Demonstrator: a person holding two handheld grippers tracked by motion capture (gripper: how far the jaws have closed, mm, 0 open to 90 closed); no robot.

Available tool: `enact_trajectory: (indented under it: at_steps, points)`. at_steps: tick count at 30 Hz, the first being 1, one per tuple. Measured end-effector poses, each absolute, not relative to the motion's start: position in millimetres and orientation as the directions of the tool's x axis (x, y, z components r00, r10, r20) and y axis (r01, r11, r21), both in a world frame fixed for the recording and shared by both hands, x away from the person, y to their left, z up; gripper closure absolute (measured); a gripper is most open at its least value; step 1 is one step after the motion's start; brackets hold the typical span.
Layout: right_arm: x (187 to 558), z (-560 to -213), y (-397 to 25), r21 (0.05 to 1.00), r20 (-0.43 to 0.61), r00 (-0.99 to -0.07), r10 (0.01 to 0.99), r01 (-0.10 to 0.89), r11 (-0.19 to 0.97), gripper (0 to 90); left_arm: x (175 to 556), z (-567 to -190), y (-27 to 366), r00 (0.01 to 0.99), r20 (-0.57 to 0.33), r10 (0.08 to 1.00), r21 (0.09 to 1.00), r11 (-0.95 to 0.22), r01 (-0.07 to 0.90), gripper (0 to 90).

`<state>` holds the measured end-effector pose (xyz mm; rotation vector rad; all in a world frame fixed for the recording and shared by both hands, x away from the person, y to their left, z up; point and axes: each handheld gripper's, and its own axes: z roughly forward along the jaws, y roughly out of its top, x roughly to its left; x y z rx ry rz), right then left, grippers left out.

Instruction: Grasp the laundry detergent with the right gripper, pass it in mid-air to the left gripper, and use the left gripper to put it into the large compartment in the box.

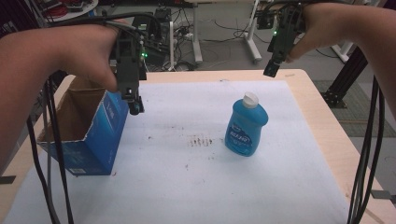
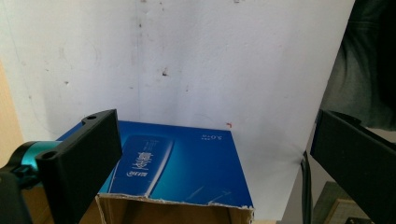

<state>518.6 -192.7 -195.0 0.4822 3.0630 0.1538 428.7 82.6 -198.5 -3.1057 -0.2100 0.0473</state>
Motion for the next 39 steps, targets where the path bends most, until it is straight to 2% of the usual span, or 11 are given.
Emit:
enact_trajectory:
  at_steps: [20,28,34,39]
  points:
    - [517,-204,-188,0.120,-0.014,-0.954,0.301,0.297,0.947,0.9,431,-202,87,0.990,-0.027,0.138,-0.030,-0.990,0.137,1.9]
    - [517,-203,-191,0.188,-0.006,-0.949,0.314,0.307,0.933,0.9,432,-203,87,0.990,-0.026,0.135,-0.032,-0.990,0.134,1.9]
    - [512,-205,-199,0.336,0.046,-0.923,0.381,0.374,0.865,1.0,431,-206,88,0.990,-0.031,0.137,-0.027,-0.990,0.136,1.9]
    - [509,-209,-207,0.501,0.076,-0.890,0.450,0.424,0.754,1.0,429,-207,88,0.991,-0.028,0.134,-0.028,-0.991,0.133,1.9]
